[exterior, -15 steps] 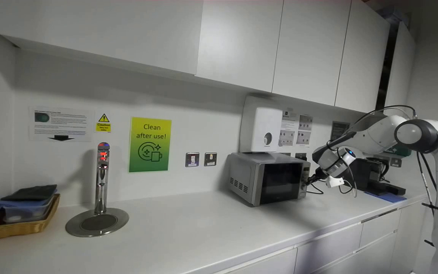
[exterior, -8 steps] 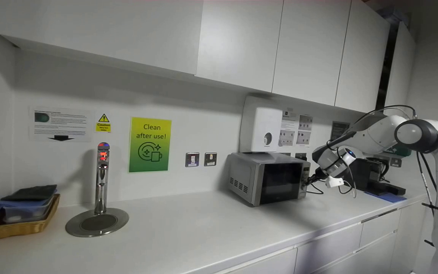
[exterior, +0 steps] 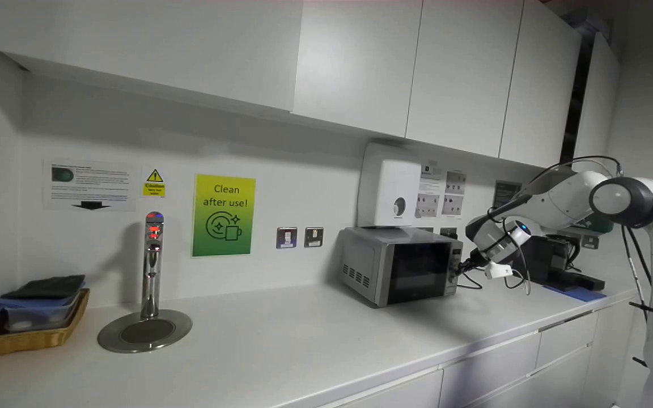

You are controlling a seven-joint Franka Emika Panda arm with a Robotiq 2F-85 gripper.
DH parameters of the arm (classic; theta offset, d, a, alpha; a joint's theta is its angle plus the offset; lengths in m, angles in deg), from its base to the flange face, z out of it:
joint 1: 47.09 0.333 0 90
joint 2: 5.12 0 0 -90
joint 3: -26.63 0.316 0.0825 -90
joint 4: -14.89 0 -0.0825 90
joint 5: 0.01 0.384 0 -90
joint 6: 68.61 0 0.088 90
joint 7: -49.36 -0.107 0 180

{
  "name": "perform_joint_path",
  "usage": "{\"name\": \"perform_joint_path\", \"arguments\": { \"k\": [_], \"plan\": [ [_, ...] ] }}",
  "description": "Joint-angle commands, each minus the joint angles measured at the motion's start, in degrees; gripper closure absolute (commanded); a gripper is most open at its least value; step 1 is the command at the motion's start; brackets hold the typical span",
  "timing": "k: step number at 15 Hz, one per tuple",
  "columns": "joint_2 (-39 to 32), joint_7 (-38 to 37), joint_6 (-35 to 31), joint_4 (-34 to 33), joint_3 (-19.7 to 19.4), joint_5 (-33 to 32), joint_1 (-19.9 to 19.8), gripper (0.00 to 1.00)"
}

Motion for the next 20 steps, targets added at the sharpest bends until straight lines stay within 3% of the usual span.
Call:
{"name": "perform_joint_path", "arguments": {
  "k": [1,12,20],
  "plan": [
    [0.4,1.5,-1.2,-2.1,0.9,2.6,-0.2,1.00],
    [-1.0,-0.3,-1.4,-3.6,0.6,1.5,0.3,1.00],
    [2.5,6.3,-0.1,0.6,0.7,2.2,-0.9,1.00]
  ]
}}
